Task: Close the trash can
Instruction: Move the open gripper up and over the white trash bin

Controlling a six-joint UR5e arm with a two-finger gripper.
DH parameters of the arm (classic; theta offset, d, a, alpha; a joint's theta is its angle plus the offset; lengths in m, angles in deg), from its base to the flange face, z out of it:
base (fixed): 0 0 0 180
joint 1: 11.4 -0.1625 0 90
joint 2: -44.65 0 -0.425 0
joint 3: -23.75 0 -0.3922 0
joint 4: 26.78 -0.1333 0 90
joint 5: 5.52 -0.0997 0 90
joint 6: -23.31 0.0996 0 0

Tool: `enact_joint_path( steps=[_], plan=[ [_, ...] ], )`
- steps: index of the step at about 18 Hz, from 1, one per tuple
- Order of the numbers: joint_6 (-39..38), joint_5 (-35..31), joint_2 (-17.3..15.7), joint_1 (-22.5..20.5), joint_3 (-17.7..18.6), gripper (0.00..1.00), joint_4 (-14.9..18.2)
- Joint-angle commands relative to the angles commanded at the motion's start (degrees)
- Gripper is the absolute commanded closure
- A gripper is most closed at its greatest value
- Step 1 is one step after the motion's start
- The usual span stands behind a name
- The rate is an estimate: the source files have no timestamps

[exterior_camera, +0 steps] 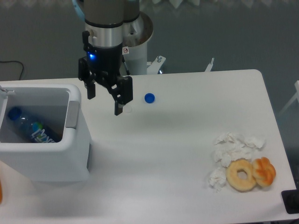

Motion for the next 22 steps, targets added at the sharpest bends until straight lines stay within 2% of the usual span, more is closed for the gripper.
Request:
enact_joint_path(
  steps=[2, 4, 6, 9, 11, 15, 22],
  plan=[
    [-8.78, 0.00, -0.62, 0.35, -1.58, 0.00, -0.35],
    [-11.45, 0.09, -0.36, 0.79, -2.11, 0.00, -3.15],
    [-15.03, 0.27, -0.79, 2.10, -1.94, 0.00, -3.43],
    [-26.18, 1.58, -1.58, 3.69, -2.20, 0.00, -3.78],
    [-30.86, 5.60, -1.76, 4.13, -2.73, 0.00, -3.78],
    [-35.71, 15.10, -2.55, 6.06, -4.05, 0.00, -3.96],
    [-38.43, 26.26, -4.66, 8.43, -4.75, 0.00, -4.13]
  ],
)
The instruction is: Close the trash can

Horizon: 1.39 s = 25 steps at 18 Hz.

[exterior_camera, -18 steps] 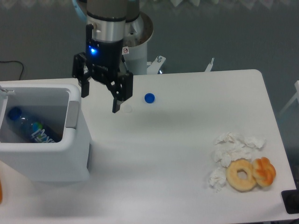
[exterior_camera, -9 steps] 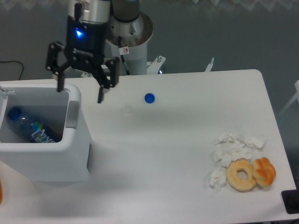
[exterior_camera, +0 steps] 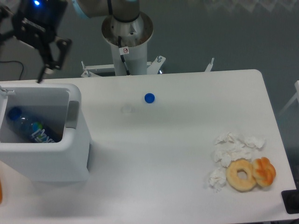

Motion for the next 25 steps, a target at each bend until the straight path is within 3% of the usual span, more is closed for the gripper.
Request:
enact_joint_path(
  steps=[6, 11, 15, 25],
  plan=[
    [-1.50, 5.29, -0.53, 4.04, -0.26, 0.00, 0.00],
    [-1.50, 11.96, -0.18, 5.01, 0.09, 0.00, -2.19],
    [-1.41, 16.62, 4.99, 7.55, -0.44, 0.00, -6.50],
    [-1.24, 16.89, 7.81, 10.11, -1.76, 0.00, -6.59]
  ],
)
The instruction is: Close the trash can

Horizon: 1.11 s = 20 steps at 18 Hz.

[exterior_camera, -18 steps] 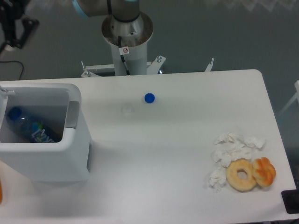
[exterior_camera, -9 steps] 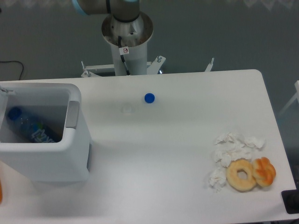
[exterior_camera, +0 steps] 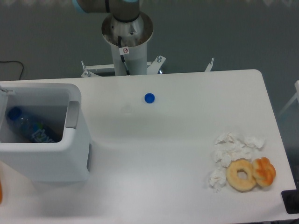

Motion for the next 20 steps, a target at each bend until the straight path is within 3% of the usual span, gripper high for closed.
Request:
enact_joint_path(
  steps=[20],
  plan=[
    [-0.18, -1.76, 0.97, -0.44, 1.58, 0.00, -0.09]
  ],
)
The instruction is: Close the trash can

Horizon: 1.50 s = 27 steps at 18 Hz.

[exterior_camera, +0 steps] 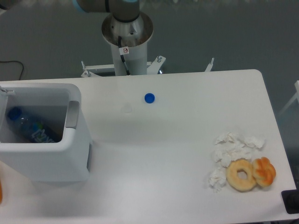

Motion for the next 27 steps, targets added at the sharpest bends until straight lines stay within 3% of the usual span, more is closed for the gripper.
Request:
enact_joint_path(
  steps=[10, 17, 27],
  plan=[
    [0.26, -0.09, -1.84, -1.06, 0.00, 0.00, 0.00],
    [-0.26, 0.09, -5.44, -1.94, 0.35, 0.00, 0.09],
    [-0.35, 2.46, -1.68, 3.42, -0.35, 0.00, -0.18]
  ],
)
